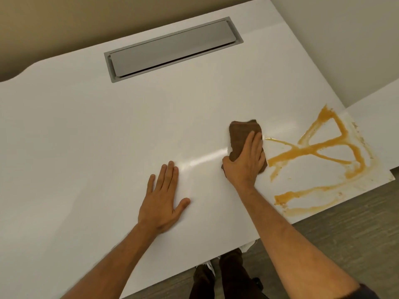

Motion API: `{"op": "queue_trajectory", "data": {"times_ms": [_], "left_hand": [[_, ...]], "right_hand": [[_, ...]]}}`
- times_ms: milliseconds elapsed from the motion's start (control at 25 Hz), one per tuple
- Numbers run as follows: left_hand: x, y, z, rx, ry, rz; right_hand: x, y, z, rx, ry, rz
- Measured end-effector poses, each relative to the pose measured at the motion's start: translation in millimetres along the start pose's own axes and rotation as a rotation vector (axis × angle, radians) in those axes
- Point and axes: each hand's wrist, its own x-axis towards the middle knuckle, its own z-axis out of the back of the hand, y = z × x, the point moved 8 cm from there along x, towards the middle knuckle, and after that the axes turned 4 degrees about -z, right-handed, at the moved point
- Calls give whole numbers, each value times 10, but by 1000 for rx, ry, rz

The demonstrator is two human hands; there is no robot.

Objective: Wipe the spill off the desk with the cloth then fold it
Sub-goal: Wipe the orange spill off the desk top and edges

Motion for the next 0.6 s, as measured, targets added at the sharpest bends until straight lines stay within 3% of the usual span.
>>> {"op": "queue_trajectory", "data": {"times_ms": [200,400,600], "left_hand": [[5,-12,27,-23,-7,12],[-21,11,73,-165,-78,34],[-45,43,141,-255,-171,63]], "right_hand": [[244,538,-228,-98,173,367],[-78,952,-524,14,424,628],[-747,970,-595,-35,472,855]]}}
